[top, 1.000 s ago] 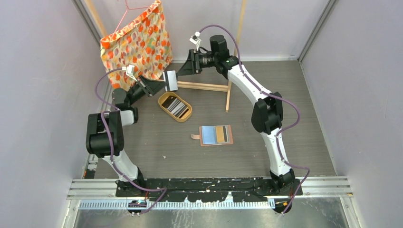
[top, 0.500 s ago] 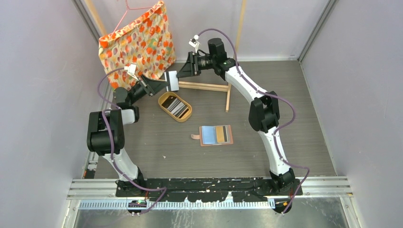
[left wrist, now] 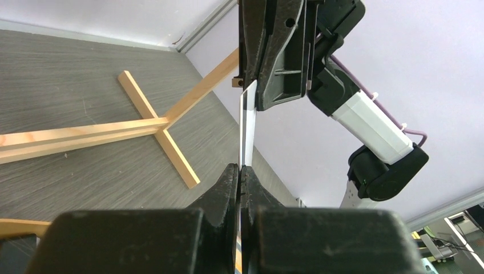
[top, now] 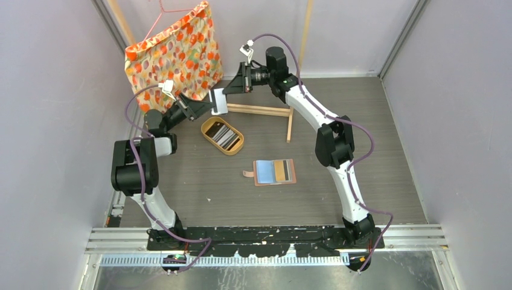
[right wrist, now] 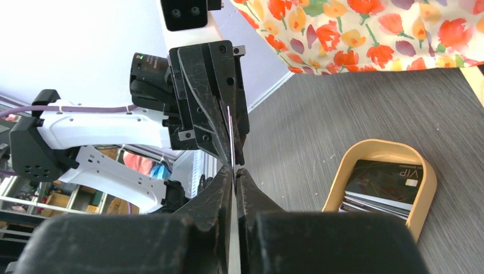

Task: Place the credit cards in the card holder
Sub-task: Place the credit card in the storage box.

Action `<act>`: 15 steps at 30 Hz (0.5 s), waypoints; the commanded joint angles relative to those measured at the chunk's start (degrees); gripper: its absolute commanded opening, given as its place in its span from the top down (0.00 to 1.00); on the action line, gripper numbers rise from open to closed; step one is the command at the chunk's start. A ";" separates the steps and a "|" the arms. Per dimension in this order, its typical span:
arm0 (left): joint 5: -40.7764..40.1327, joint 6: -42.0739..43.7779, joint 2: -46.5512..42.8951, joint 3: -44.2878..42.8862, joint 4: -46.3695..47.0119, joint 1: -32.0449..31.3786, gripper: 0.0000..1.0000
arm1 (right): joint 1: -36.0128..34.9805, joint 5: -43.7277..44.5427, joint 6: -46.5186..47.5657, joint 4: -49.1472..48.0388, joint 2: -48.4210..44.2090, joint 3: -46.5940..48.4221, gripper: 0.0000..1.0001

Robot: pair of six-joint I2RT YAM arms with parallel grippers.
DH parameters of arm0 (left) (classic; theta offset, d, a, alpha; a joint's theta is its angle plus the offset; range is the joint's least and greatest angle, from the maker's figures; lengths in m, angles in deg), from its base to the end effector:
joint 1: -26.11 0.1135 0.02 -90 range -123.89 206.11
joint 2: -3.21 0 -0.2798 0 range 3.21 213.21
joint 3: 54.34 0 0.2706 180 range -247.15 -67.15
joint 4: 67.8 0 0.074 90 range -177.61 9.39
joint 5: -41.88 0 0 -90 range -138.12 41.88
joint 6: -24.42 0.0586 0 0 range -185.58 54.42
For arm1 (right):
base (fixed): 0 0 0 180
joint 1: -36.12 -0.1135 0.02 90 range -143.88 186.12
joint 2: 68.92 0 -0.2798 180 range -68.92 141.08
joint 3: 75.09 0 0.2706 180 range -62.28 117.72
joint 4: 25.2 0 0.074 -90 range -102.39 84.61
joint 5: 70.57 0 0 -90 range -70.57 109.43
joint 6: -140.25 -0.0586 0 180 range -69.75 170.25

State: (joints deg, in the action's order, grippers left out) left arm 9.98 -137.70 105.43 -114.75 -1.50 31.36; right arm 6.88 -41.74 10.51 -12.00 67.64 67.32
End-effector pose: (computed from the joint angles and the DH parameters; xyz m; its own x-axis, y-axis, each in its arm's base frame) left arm 0.3794 -0.0151 0.2501 -0.5594 -0.5564 -0.6143 0.6142 0.2194 -0.7580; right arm 0.4930 0.3348 0.3204 -0.7211 -0.0504 -0.6910 -0.6927 0.0372 0.7202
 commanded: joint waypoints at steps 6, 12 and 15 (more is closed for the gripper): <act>-0.18 -2.53 1.56 -2.28 2.89 -0.22 1.00 | 0.34 -1.33 -0.72 -3.18 -1.46 0.27 0.99; -0.27 -3.29 2.37 -2.57 2.89 -0.25 0.99 | 0.21 -0.47 1.38 -0.82 -0.99 0.37 0.69; -0.27 -3.59 2.53 -2.67 2.89 -0.30 0.99 | -0.07 -0.24 1.46 -0.82 -0.77 0.34 0.60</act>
State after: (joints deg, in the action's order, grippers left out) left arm 9.96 -140.65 107.61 -115.73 -0.71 31.15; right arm 7.23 -41.74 10.99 -12.40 67.66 66.38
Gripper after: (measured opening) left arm 0.012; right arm 0.371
